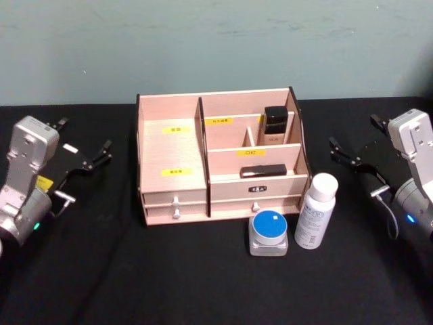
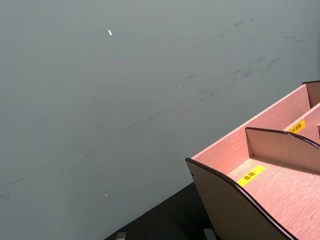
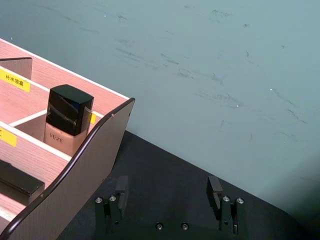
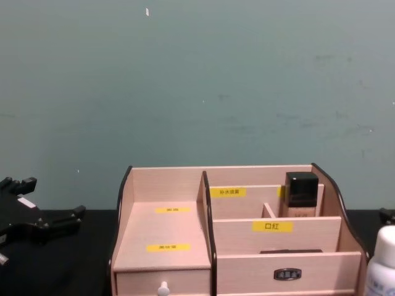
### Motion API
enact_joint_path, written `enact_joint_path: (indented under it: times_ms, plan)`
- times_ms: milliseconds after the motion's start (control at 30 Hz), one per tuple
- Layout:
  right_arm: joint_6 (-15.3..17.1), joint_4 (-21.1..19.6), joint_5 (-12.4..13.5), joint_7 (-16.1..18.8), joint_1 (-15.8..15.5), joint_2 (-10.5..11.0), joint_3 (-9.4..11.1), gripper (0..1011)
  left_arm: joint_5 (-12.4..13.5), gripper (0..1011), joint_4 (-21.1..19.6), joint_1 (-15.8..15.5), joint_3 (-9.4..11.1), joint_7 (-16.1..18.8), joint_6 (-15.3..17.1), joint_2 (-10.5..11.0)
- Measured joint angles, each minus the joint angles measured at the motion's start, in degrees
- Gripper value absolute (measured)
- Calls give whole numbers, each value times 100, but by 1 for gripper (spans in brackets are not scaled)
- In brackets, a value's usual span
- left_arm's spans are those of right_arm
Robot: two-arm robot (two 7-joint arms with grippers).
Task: Pick up the facial cleanser and watermelon frost from the table and place them into the tiered storage box.
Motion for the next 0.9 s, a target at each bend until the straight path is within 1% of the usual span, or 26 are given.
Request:
enact_joint_path:
  times_ms: [900]
  plan:
    - [0, 0, 0, 0, 0, 0, 0, 1000, 0, 1001, 0, 0, 0, 0, 0, 0]
